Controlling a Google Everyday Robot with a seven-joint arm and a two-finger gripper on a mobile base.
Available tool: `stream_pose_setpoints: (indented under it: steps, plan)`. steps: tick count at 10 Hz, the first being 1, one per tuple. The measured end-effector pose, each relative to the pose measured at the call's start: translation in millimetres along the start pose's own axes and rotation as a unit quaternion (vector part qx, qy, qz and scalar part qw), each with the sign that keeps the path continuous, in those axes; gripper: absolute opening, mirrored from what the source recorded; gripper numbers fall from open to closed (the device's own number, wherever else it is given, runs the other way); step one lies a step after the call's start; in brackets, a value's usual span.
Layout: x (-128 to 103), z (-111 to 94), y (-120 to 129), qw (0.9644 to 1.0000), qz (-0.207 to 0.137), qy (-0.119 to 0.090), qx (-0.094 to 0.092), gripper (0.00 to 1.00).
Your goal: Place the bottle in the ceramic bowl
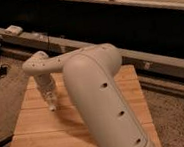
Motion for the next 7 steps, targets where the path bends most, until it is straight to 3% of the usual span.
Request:
stream_pose_setpoints:
  steps: [3, 7]
  plan:
    - [-1, -48, -48, 0.9998, 0.01, -0.019, -0.005, 0.0]
    - [-26, -68, -114, 0.9992, 0.028, -0.029, -0.005, 0.0]
